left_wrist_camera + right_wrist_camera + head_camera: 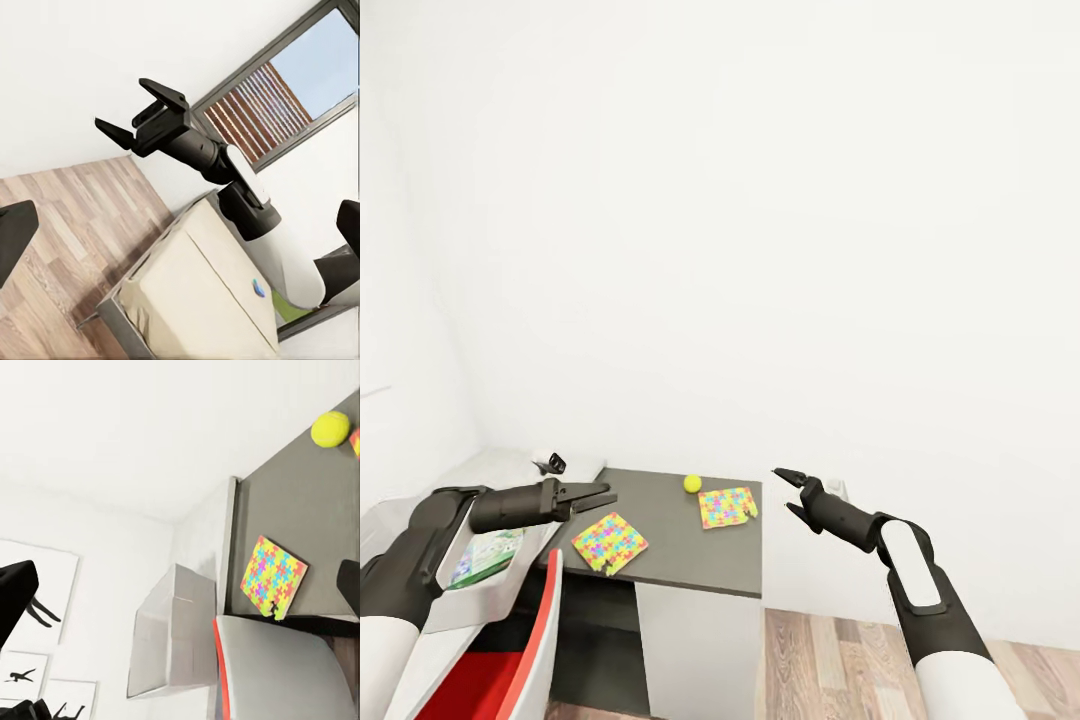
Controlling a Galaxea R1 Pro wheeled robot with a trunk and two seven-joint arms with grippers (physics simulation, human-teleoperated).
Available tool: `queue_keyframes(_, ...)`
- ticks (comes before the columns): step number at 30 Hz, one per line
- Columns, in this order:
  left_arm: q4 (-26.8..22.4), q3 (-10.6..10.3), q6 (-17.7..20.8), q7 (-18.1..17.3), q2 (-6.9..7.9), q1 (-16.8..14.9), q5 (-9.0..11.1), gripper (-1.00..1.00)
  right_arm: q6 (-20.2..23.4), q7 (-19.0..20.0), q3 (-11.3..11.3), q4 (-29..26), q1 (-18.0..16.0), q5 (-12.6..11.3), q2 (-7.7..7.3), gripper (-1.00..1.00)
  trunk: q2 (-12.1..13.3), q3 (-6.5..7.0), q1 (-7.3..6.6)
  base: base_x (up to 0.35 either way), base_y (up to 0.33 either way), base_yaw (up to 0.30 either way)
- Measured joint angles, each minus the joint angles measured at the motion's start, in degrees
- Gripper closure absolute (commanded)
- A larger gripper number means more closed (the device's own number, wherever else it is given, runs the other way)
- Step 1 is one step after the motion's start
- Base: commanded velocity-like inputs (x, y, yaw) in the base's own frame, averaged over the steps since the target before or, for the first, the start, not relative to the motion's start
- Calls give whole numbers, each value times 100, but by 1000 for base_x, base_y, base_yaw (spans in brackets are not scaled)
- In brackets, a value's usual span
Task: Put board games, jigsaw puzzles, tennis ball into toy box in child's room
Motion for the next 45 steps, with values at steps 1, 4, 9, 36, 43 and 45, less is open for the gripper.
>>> queue_keyframes(1,0,0,0,0,0,0,0,-100,0,0,-1,1,0,-1,0,-100,-1,4,0,-176,0,-255)
queue_keyframes(4,0,0,2,0,-1,-1,-3,-100,-4,0,0,12,0,3,-1,-100,-1,16,0,-169,0,-255)
queue_keyframes(9,0,4,5,0,-6,0,-5,-100,-7,0,-4,19,0,2,-1,-100,-1,37,-1,-72,0,-255)
queue_keyframes(36,8,-6,0,0,-10,-3,-6,-100,-9,0,-14,32,0,0,-30,-100,-1,154,-2,-4,0,-255)
queue_keyframes(43,8,-17,-1,0,-16,-2,-6,-100,-8,0,-15,32,0,0,-35,-100,-1,188,-2,0,0,-255)
queue_keyframes(45,9,-18,-1,0,-17,-2,-6,-100,-9,0,-15,32,0,0,-35,-100,-1,197,-2,0,0,-255)
